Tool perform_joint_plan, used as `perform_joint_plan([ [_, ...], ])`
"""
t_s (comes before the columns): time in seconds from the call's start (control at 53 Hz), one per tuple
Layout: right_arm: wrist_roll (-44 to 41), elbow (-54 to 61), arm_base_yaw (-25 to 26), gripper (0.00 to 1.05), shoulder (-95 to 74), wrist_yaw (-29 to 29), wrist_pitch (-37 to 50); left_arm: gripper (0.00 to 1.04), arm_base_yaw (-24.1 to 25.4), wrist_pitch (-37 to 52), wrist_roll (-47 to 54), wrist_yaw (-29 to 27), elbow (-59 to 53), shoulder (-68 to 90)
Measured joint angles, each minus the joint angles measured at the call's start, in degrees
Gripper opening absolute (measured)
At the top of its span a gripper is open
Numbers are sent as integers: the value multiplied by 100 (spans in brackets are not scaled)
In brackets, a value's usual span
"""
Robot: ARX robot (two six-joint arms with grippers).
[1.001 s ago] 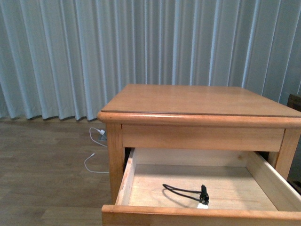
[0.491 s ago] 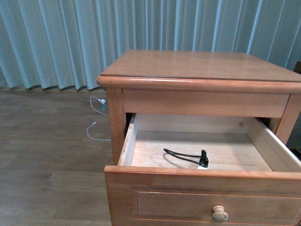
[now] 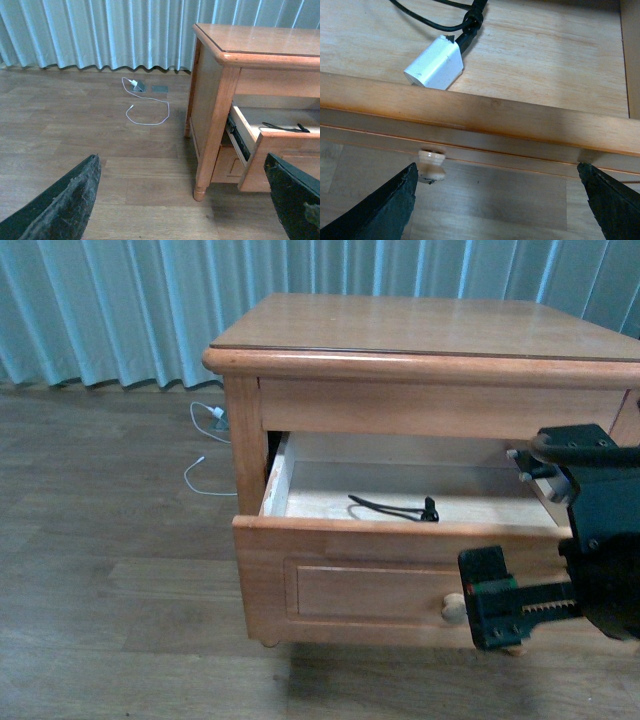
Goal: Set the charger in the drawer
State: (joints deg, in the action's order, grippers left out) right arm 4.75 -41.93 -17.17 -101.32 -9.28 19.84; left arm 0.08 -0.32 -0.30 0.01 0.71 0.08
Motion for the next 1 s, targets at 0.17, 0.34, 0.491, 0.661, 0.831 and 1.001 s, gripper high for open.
perform_joint_plan([
  [0.17, 118, -616, 37, 97, -570, -234, 262, 99, 0, -2, 0, 2, 0, 0],
  [0.34, 273, -1202, 72, 97, -1117, -435, 535, 99, 0, 0, 0, 0, 0, 0],
  [0.491, 398, -1620, 109, 97, -1550, -577, 802, 99, 0, 0, 0, 0, 0, 0],
  [0.661, 586, -1961, 138, 97, -1919, -798, 1056, 99, 0, -2, 0, 0, 0, 0],
  [0.831, 769, -2179, 144, 97, -2203, -955, 1373, 99, 0, -2, 0, 0, 0, 0],
  [1.001, 905, -2339, 144, 97, -2433, -1119, 1598, 99, 0, -2, 0, 0, 0, 0],
])
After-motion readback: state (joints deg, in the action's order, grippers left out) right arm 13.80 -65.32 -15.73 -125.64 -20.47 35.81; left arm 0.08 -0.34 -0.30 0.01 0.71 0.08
